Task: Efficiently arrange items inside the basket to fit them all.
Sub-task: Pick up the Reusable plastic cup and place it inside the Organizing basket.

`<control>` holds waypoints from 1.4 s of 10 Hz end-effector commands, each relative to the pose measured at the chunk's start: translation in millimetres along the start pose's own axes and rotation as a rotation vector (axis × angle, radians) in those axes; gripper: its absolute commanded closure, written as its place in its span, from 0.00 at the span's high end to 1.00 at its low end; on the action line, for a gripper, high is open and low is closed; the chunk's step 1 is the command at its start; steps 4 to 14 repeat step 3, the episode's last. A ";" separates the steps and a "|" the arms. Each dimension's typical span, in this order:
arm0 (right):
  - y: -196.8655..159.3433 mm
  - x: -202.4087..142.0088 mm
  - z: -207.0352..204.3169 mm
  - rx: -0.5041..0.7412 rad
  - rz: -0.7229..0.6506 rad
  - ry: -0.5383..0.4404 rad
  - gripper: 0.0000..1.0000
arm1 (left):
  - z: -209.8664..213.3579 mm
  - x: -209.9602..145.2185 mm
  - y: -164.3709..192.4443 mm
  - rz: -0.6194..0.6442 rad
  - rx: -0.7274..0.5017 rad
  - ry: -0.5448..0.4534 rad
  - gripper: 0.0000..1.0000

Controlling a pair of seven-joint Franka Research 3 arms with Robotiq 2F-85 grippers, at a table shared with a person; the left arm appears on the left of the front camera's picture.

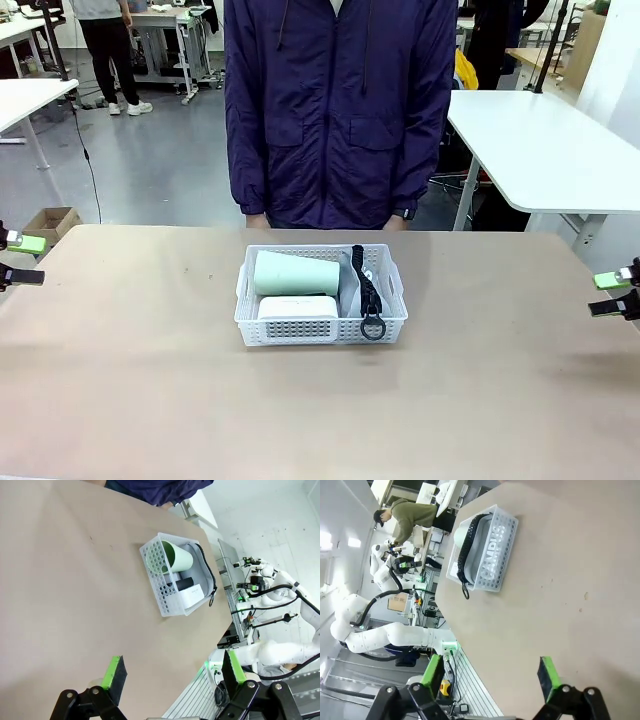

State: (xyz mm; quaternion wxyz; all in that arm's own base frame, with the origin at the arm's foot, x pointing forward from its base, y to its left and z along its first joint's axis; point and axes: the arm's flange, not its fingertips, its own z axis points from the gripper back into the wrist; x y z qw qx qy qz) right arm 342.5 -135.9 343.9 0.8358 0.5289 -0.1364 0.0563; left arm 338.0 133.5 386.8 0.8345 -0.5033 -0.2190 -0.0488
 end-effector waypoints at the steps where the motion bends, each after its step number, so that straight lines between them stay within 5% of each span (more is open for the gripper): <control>1: 2.2 -2.2 3.9 0.000 0.008 0.000 1.00 | 0.0 -5.5 -2.7 0.002 0.002 0.005 1.00; 14: 2.2 -2.2 3.9 0.000 0.008 0.000 1.00 | 0.0 -5.5 -2.7 0.002 0.002 0.005 1.00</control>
